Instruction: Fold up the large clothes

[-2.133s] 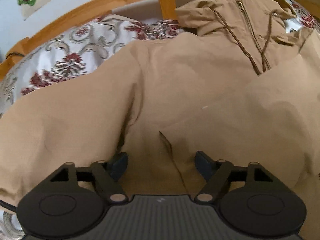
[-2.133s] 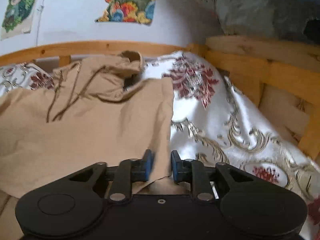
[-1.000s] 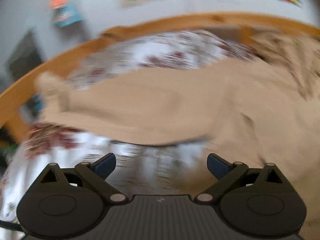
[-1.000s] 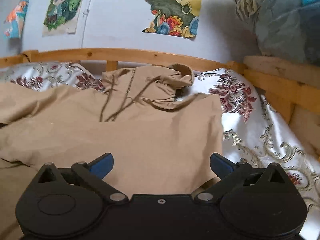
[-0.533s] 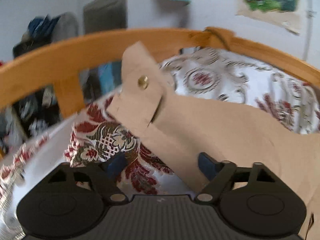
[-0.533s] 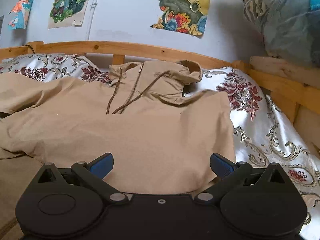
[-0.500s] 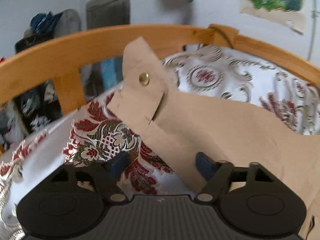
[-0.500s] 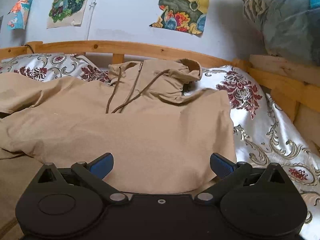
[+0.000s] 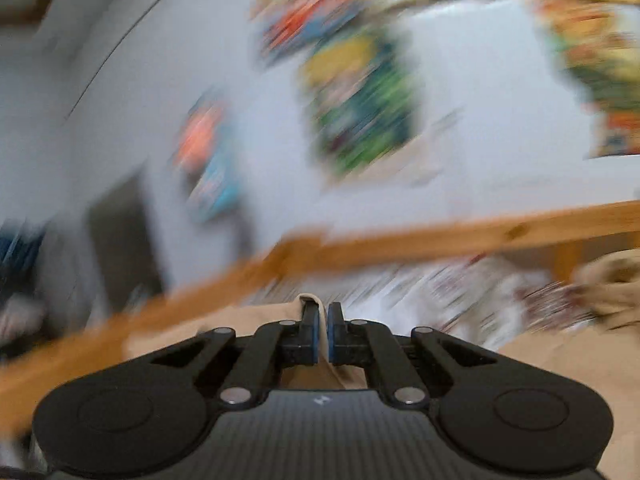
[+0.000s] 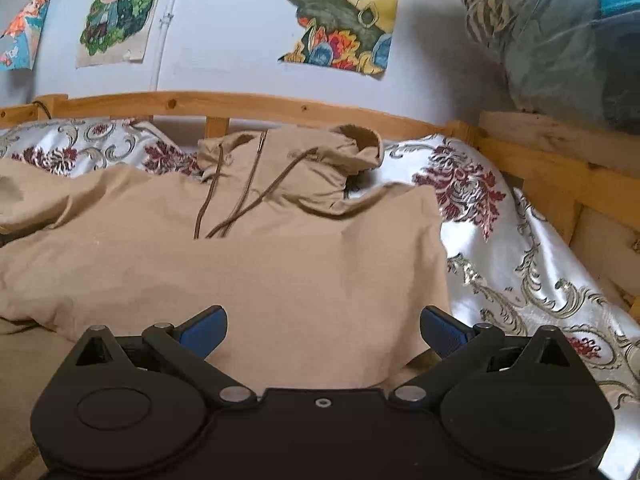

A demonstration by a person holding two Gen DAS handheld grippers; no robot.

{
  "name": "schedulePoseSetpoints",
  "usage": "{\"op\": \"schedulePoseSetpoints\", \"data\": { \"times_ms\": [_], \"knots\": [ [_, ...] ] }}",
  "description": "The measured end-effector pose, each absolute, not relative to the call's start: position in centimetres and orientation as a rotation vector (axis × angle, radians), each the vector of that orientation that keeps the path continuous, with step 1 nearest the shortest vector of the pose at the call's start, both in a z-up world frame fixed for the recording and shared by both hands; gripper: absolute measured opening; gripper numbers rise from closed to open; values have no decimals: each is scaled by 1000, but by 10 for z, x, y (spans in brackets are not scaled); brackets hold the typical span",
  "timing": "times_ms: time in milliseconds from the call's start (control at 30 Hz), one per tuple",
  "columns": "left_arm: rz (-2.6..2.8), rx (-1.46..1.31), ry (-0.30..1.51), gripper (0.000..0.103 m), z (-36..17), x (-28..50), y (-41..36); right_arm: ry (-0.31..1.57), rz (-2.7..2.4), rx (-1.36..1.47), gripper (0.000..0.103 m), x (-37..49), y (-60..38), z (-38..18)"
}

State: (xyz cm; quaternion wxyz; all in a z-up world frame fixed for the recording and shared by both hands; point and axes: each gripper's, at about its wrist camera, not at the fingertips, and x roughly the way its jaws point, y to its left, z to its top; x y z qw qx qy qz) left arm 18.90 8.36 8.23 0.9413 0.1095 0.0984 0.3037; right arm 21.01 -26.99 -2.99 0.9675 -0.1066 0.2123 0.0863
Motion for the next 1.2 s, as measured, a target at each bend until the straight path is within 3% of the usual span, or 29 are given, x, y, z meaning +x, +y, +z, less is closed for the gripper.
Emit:
{"op": "schedulePoseSetpoints", "data": {
  "times_ms": [167, 367, 433, 500, 567, 633, 867, 1033, 1200],
  "knots": [
    [273, 424, 105, 4, 84, 193, -24, 406, 133, -200, 102, 209, -280, -23],
    [-72, 563, 274, 11, 13, 204, -108, 397, 6, -215, 102, 214, -297, -24],
    [-179, 615, 351, 18, -14, 206, -118, 416, -31, -223, 102, 216, -304, -27],
    [-275, 650, 419, 47, -35, 199, -123, 432, -52, -203, 102, 218, -312, -30],
    [-341, 639, 457, 61, -46, 187, -119, 444, -67, -182, 102, 219, -317, -32],
    [-375, 617, 472, 62, -50, 176, -111, 441, -67, -157, 102, 219, -319, -32],
    [-161, 549, 536, 81, -50, 176, -59, 407, 61, -129, 102, 209, -310, -27],
    [-101, 448, 694, 82, -58, 194, 8, 449, 159, -183, 102, 205, -289, -25],
    [-106, 462, 720, 84, -66, 192, 54, 516, 256, -121, 102, 226, -261, -12]
  ]
}}
